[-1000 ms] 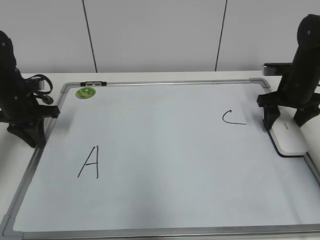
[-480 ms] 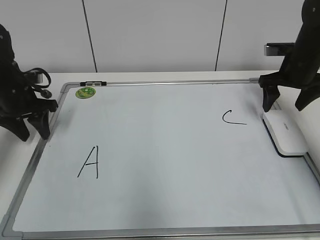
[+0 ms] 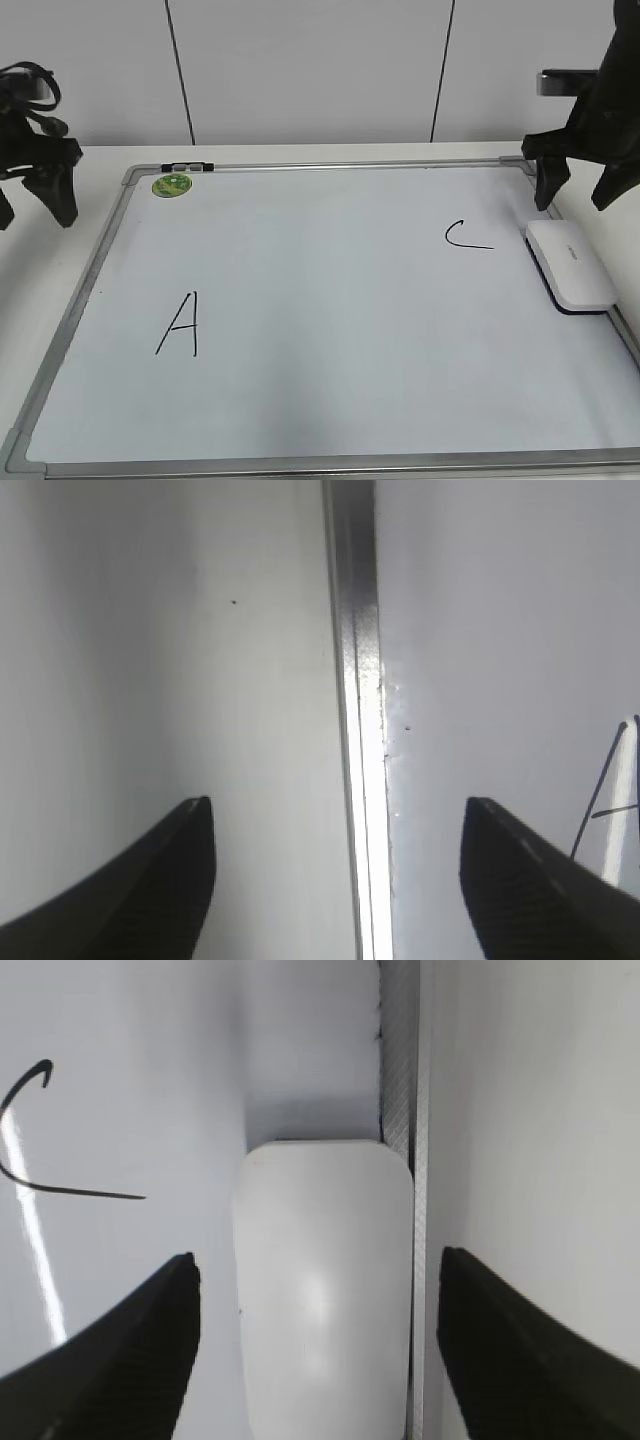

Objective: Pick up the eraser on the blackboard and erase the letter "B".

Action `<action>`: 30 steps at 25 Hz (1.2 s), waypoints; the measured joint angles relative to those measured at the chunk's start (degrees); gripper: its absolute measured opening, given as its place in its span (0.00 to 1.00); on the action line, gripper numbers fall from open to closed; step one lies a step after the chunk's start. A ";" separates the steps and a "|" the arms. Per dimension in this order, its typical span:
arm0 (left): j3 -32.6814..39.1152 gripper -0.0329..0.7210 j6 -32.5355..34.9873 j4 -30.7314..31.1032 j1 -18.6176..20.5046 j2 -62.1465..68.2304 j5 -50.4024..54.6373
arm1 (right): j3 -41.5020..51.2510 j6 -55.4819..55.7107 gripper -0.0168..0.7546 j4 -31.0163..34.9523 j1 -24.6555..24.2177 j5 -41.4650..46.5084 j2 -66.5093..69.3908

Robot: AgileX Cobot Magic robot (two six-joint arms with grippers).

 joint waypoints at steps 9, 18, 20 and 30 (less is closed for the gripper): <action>5.27 0.79 0.00 2.88 0.00 -15.28 -0.86 | 11.26 0.68 0.71 0.24 1.03 0.12 -15.45; 27.92 0.79 0.00 4.11 0.00 -34.72 -6.80 | 29.94 3.94 0.71 -3.01 8.81 -7.29 -28.82; 33.06 0.79 0.00 4.84 0.00 -40.39 -7.96 | 35.03 4.28 0.70 -3.69 9.67 -8.84 -31.49; 51.15 0.79 0.00 4.84 0.00 -69.49 -10.52 | 52.95 4.64 0.70 -3.91 11.04 -12.11 -53.47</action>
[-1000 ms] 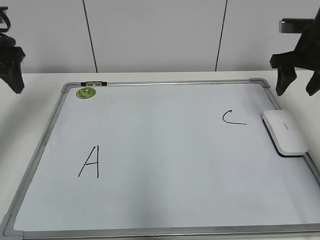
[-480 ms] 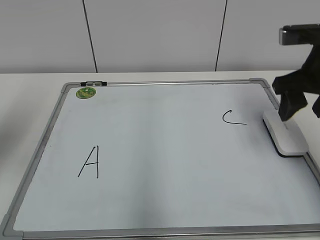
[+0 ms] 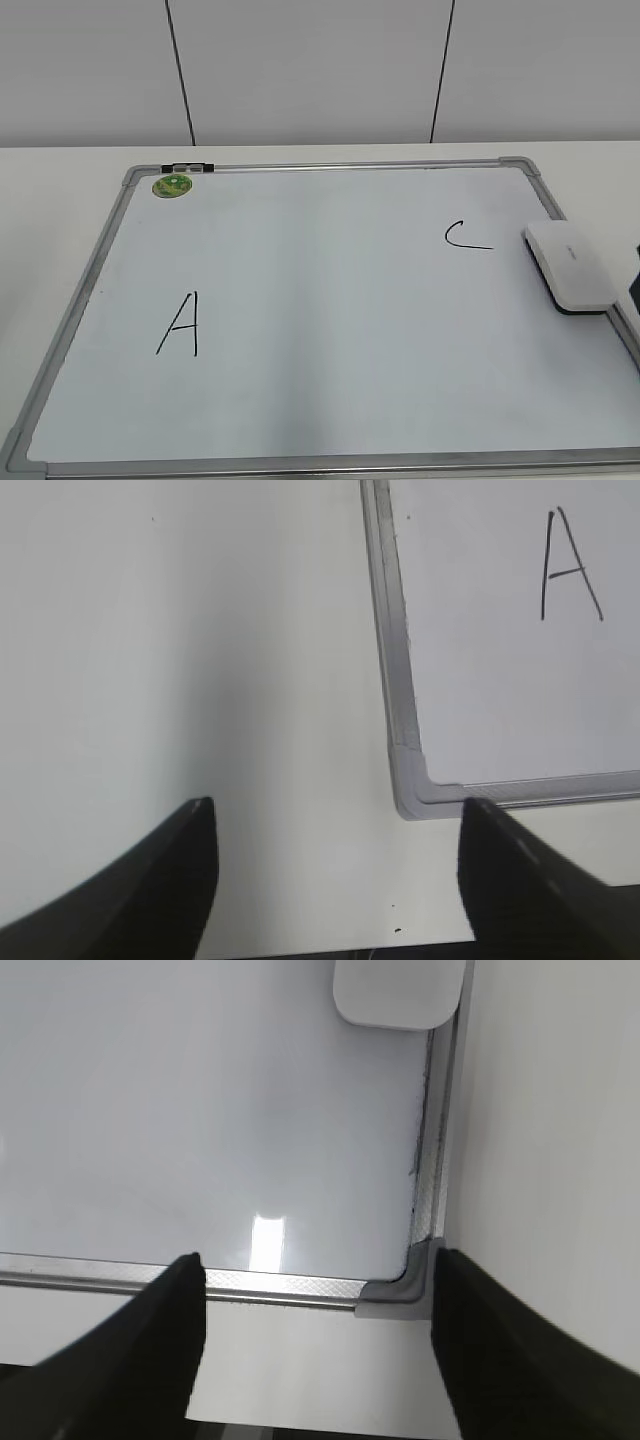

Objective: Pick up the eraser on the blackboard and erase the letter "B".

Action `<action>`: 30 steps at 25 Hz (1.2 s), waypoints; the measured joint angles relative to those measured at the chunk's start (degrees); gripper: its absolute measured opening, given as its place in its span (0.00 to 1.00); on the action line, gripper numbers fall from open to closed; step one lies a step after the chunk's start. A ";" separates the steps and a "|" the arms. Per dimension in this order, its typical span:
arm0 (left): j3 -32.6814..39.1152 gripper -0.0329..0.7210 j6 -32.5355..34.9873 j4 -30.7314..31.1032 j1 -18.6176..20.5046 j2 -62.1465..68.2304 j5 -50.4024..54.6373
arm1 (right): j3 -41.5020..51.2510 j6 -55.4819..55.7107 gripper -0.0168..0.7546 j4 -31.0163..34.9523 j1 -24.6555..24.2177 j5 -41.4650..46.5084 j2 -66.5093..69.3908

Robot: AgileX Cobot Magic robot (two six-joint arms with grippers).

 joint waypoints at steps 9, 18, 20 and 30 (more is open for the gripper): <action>8.30 0.79 0.00 -0.78 0.00 -17.49 1.96 | 9.58 0.00 0.70 0.60 0.00 1.44 -24.70; 9.34 0.79 0.00 -0.78 -1.53 -28.97 6.05 | 16.06 0.00 0.69 -0.14 0.00 8.84 -48.74; 9.51 0.79 0.00 -0.78 -1.53 -31.69 6.42 | 17.38 0.00 0.70 -1.00 0.00 9.99 -51.39; 9.78 0.79 0.00 0.59 -1.53 -33.13 6.50 | 21.51 0.08 0.69 -5.00 0.00 8.89 -54.17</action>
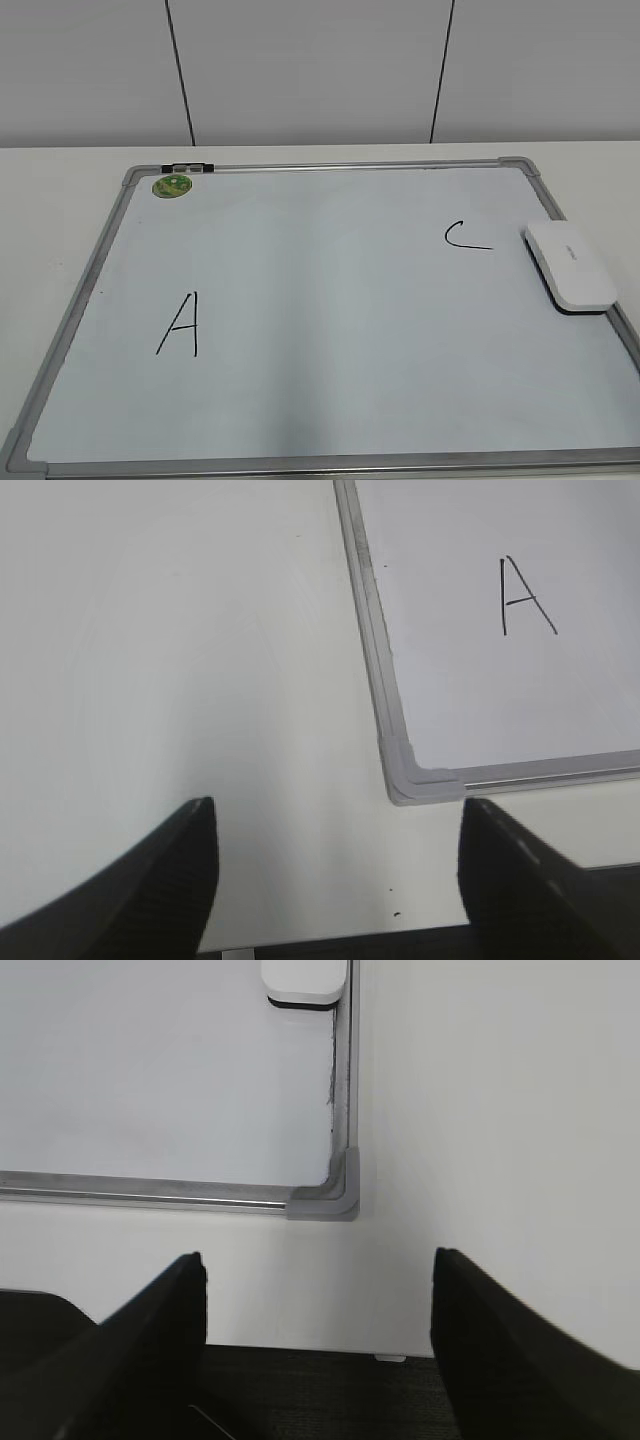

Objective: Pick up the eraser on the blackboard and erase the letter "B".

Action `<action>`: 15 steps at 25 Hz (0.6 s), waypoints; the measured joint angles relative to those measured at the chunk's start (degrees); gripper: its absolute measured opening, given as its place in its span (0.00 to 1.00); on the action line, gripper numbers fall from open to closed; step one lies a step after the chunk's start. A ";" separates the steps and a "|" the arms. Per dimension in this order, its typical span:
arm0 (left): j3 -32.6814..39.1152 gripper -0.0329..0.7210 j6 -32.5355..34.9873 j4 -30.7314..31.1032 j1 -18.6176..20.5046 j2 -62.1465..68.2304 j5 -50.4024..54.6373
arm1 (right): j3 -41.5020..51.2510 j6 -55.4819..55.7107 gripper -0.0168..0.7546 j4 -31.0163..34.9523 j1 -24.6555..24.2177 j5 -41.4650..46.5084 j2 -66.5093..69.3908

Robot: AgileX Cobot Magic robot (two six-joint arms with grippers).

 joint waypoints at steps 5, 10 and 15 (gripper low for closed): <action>0.00 0.79 0.00 0.35 0.00 0.95 0.00 | 0.99 -2.04 0.69 1.60 0.00 -0.73 0.00; 0.00 0.79 0.00 0.57 -0.24 1.57 0.00 | 1.04 -5.35 0.69 3.97 0.39 -0.82 0.00; 0.00 0.79 0.00 0.55 -0.85 1.57 0.00 | 1.04 -5.75 0.69 4.16 0.39 -0.85 0.00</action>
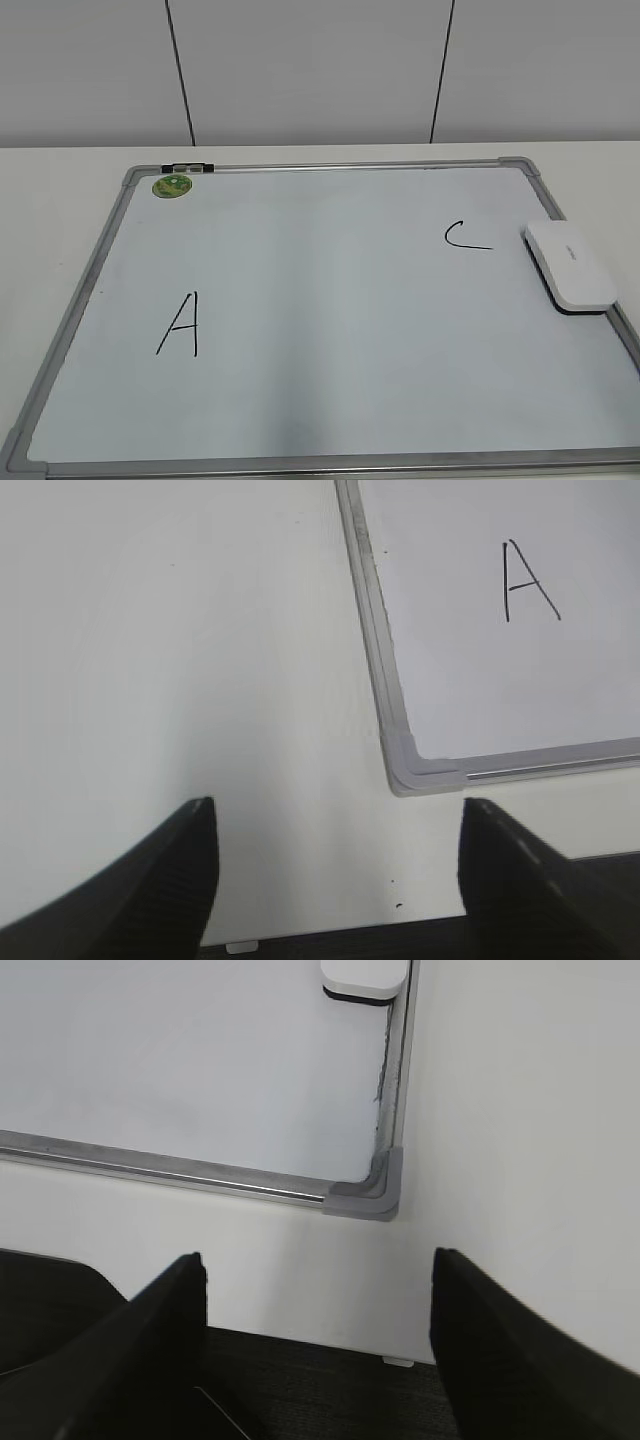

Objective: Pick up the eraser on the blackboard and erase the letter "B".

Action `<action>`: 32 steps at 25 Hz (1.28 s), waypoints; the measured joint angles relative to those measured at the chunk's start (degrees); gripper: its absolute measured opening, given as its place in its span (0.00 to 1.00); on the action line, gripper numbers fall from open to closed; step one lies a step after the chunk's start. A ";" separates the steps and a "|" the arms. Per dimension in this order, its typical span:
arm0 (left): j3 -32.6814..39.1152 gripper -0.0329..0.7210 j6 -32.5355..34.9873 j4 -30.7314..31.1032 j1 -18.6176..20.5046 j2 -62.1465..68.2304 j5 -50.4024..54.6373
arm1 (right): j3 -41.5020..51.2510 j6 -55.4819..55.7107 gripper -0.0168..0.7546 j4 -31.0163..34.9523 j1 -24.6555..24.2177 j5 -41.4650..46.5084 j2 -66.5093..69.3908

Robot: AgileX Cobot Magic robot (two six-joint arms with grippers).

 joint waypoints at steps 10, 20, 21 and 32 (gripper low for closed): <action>0.00 0.79 0.00 -0.12 0.00 0.00 0.00 | 0.00 -0.13 0.69 0.00 0.00 -0.10 0.00; 0.00 0.79 0.00 -0.20 0.00 -4.38 0.00 | 0.00 -0.13 0.69 -0.22 -1.40 -0.10 -4.06; 0.00 0.79 0.00 -0.20 0.00 -5.53 0.00 | 0.00 -0.13 0.69 -0.22 -2.62 -0.10 -5.34; 0.00 0.79 0.00 -0.57 4.29 -11.29 0.00 | 0.00 -0.13 0.69 -0.43 -11.31 -0.10 -15.56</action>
